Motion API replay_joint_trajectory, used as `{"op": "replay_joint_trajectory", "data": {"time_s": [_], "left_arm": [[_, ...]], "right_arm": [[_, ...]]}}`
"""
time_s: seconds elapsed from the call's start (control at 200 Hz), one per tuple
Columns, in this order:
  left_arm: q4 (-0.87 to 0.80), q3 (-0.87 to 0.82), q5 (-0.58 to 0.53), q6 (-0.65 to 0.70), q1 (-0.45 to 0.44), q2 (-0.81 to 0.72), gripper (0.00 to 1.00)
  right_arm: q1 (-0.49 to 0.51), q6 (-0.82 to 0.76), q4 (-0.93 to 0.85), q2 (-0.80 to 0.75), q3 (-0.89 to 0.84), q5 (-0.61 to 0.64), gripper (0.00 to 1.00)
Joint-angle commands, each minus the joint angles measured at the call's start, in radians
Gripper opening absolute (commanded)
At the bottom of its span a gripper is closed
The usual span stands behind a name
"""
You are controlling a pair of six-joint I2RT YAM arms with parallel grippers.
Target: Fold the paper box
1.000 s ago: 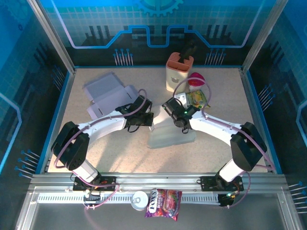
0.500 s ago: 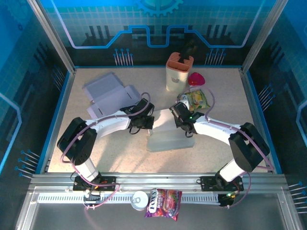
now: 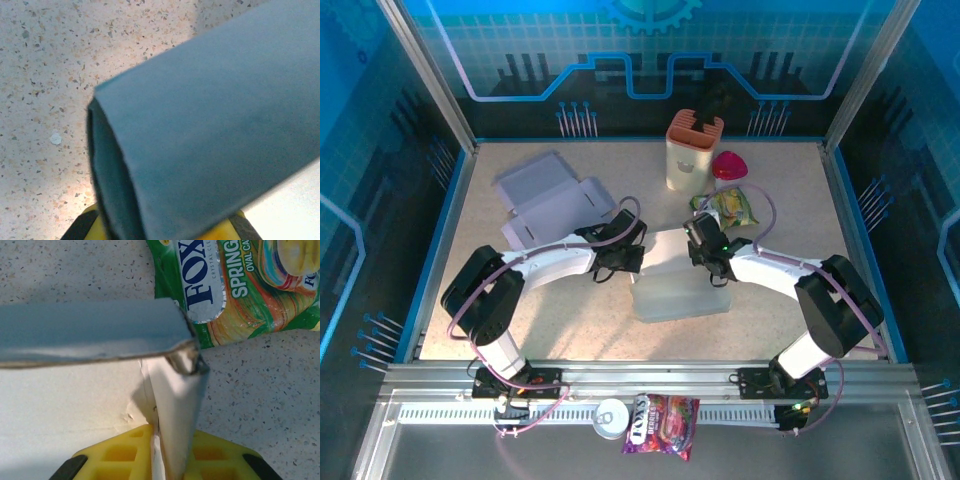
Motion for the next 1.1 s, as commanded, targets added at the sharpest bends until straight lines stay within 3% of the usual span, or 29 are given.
{"op": "replay_joint_trajectory", "data": {"time_s": [0.0, 0.25, 0.45, 0.84, 1.0, 1.096], "left_arm": [[0.000, 0.019, -0.011, 0.034, -0.013, 0.029, 0.00], [-0.009, 0.028, -0.014, 0.038, -0.015, 0.035, 0.00], [-0.012, 0.031, -0.021, 0.035, -0.014, 0.038, 0.00], [0.000, 0.030, -0.009, -0.002, -0.014, 0.034, 0.00], [0.005, 0.023, -0.005, -0.005, -0.015, 0.025, 0.00], [0.007, 0.022, -0.001, -0.003, -0.015, 0.024, 0.00]], "right_arm": [[-0.013, -0.016, 0.034, 0.018, -0.005, -0.025, 0.18], [-0.036, -0.036, 0.068, 0.050, 0.000, -0.024, 0.17], [-0.019, -0.014, 0.053, 0.057, 0.006, 0.061, 0.02], [0.116, 0.289, -0.363, 0.222, 0.209, 0.406, 0.00], [0.136, 0.302, -0.418, 0.250, 0.246, 0.425, 0.00], [0.139, 0.210, -0.294, 0.202, 0.199, 0.357, 0.00]]}}
